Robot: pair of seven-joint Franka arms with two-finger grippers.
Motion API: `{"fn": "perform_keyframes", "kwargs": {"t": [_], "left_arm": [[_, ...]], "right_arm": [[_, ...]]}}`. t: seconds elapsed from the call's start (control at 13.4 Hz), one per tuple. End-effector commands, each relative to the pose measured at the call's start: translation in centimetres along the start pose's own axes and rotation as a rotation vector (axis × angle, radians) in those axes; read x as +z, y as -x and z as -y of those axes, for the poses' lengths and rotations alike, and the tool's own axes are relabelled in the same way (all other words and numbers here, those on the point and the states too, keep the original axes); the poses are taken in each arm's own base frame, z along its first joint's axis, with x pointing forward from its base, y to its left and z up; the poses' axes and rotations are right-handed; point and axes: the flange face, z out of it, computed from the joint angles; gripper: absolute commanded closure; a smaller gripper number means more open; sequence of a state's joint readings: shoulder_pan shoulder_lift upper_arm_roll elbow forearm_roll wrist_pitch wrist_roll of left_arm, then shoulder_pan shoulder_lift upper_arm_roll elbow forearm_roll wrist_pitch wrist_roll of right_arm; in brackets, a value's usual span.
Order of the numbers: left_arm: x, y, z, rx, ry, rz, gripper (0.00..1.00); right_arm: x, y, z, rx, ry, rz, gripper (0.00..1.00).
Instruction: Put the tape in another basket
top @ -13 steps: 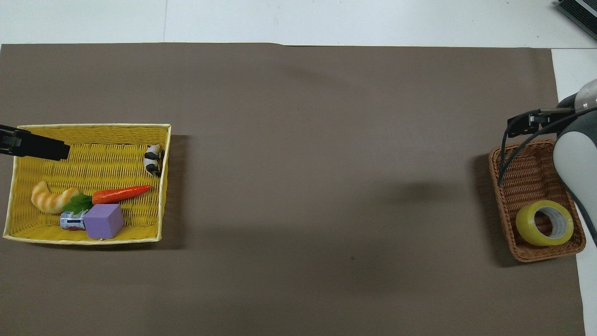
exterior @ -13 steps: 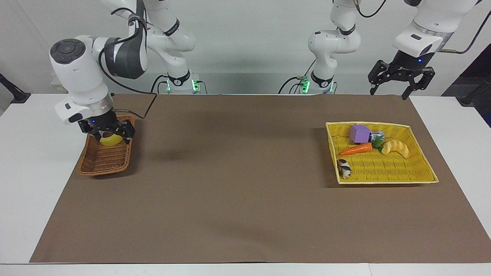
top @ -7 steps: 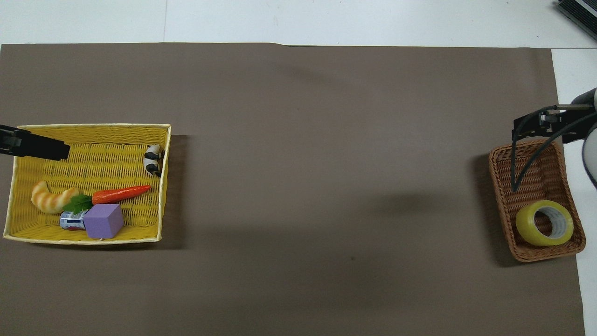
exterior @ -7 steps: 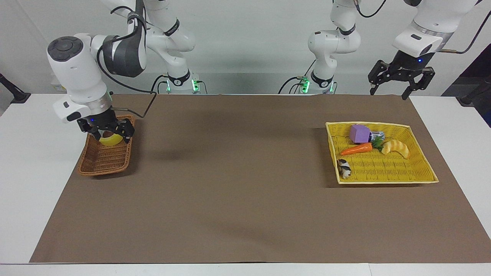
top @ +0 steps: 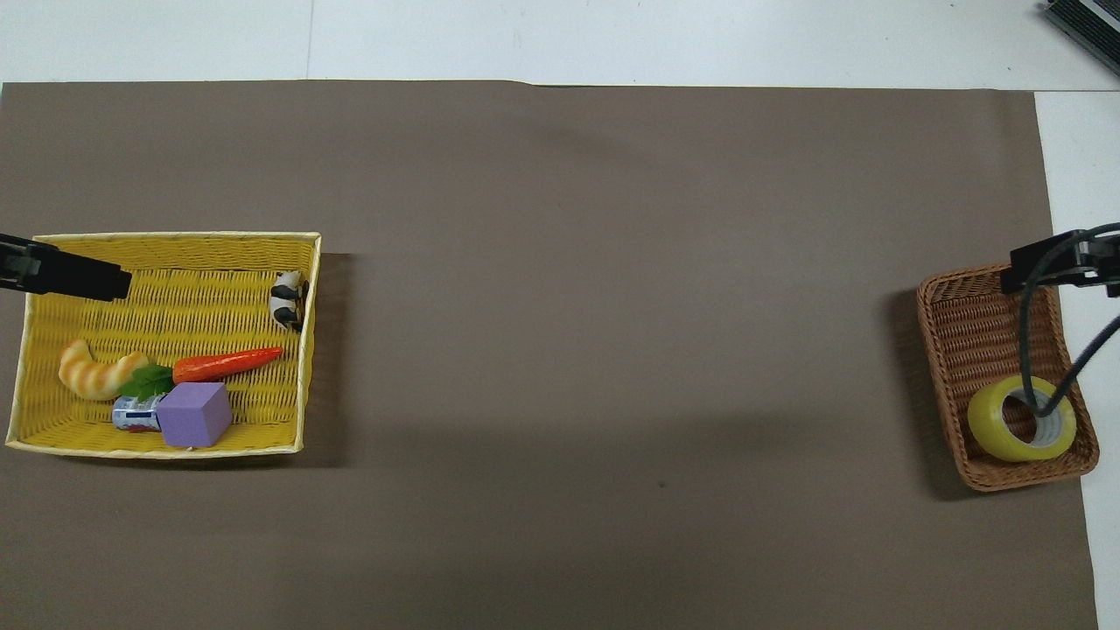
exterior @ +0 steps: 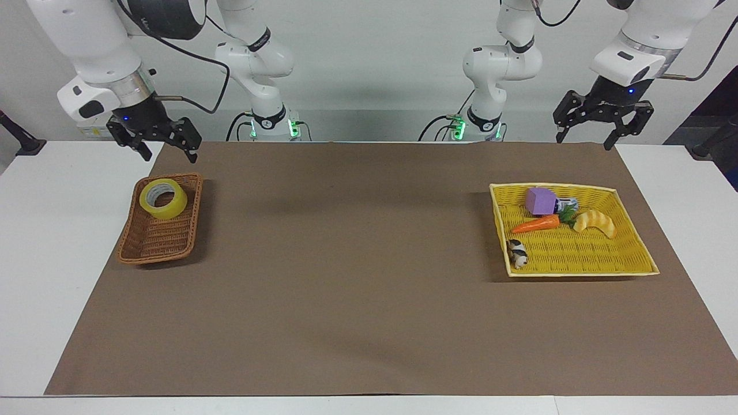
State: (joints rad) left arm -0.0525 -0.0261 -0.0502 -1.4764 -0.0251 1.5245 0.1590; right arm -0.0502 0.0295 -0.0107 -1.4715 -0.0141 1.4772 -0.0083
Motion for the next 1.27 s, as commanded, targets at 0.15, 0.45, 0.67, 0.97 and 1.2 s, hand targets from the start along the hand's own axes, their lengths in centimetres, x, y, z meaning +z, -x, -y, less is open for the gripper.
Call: {"fn": "perform_keyframes", "kwargs": {"t": [0.15,0.45,0.67,0.97,1.2], "left_arm": [[-0.01,0.7,0.14,0.0,-0.007,0.002,0.0],[-0.09,0.74,0.11,0.0,-0.006,0.0,0.0],[-0.09,0.74,0.12,0.0,-0.007,0.0,0.0],[-0.02,0.75,0.13,0.0,-0.007,0.002,0.0],[-0.01,0.71,0.22,-0.001,-0.007,0.002,0.0]], "right_arm": [[-0.91,1.68,0.12,-0.027,-0.029,0.018,0.0],[-0.89,1.74,0.14,-0.032,-0.024,0.017,0.0],[-0.97,2.04,0.27,-0.064,-0.008,0.02,0.0],[-0.87,1.93,-0.22,-0.07,-0.008,0.017,0.0],[-0.96,1.9,-0.49,-0.065,-0.007,0.013,0.0]]}}
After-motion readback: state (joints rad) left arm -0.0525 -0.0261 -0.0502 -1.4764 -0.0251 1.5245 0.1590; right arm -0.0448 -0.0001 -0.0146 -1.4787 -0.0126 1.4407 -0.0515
